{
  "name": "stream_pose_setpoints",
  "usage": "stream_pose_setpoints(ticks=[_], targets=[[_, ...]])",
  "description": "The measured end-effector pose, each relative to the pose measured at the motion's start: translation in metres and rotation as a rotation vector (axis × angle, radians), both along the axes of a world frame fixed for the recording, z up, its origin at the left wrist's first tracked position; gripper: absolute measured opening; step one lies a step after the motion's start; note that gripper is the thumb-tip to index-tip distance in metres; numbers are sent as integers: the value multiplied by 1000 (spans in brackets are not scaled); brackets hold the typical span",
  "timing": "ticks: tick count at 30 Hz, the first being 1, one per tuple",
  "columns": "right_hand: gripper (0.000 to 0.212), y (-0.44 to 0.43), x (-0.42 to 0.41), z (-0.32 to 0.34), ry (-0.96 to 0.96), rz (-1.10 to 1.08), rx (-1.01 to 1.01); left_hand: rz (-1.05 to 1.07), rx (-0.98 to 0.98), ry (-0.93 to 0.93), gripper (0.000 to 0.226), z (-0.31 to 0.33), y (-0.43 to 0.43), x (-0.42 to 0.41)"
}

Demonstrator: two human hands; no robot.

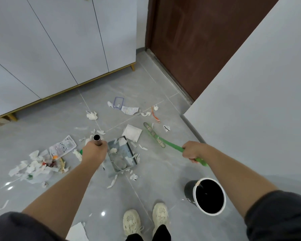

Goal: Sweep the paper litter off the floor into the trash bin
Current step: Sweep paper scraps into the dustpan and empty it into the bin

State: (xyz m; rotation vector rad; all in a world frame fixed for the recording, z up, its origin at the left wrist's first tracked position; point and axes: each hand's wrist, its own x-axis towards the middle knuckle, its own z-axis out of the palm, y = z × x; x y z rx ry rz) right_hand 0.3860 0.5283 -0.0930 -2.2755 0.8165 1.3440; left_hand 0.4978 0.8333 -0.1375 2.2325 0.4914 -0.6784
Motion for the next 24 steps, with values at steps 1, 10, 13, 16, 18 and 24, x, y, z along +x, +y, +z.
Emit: stream_pose_setpoints(ticks=[1,10,13,16,18,24], targets=[[38,0,11,-6,-17,-3,-31,-5,4,-3,31,-3,-1,4],[33,-38,117,-43,-55,-1,-219,47,-53,-44,28,-3,-52,67],[30,-53,152,-52,-24,153,-302,64,-66,-41,23,-9,-73,95],[28,-67,179,-71,44,250,-297,55,-83,-35,17,-18,-87,118],[20,-72,195,-80,71,280,-281,46,-81,-31,22,-25,-90,127],[25,-66,196,-77,107,488,-267,22,-32,-30,28,-26,-89,127]])
